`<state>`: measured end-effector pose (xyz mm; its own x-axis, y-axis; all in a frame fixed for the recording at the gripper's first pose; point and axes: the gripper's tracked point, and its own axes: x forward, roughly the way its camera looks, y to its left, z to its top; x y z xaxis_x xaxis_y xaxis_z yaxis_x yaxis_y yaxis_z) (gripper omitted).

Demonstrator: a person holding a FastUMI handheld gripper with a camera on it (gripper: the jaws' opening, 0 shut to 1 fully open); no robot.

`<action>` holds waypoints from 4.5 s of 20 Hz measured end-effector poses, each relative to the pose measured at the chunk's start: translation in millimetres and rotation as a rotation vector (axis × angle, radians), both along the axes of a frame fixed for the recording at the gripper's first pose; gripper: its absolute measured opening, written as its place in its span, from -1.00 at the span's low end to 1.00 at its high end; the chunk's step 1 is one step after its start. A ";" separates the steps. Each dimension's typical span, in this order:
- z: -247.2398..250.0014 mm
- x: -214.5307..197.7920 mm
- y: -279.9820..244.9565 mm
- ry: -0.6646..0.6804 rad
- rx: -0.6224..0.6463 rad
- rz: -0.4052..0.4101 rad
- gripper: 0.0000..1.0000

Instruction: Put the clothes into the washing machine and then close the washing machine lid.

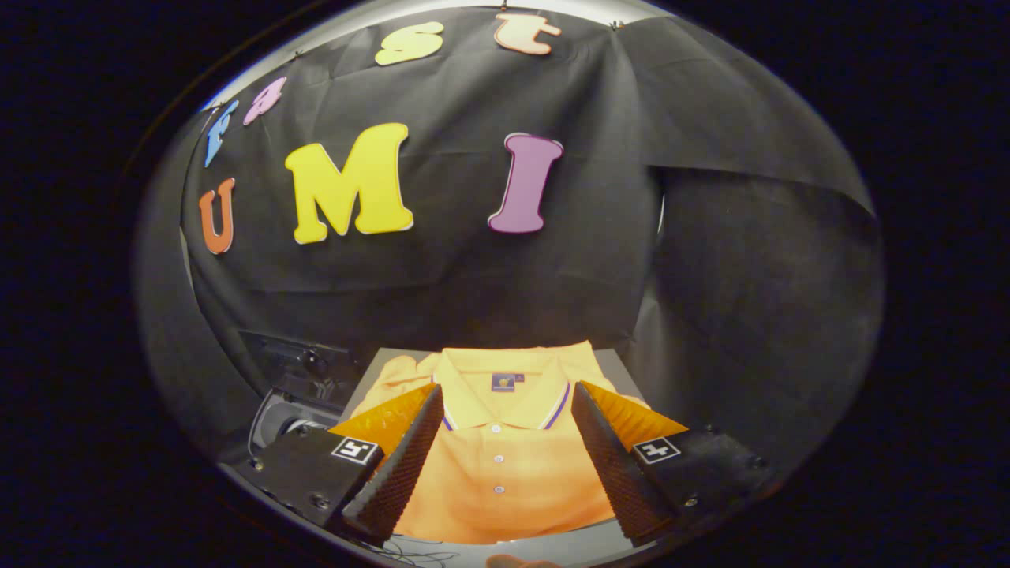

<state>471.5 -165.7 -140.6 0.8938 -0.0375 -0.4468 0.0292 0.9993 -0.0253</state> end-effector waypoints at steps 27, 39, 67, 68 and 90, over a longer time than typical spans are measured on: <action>-100.6 35.3 4.7 0.420 0.014 -0.005 -0.47; -87.0 36.3 11.2 0.371 0.065 -0.006 -0.91; 117.6 -27.9 256.4 0.091 0.164 0.198 -0.91; 118.5 -27.1 267.7 0.088 0.167 0.208 -0.92; -6.3 -12.9 432.8 0.232 0.219 0.289 -0.91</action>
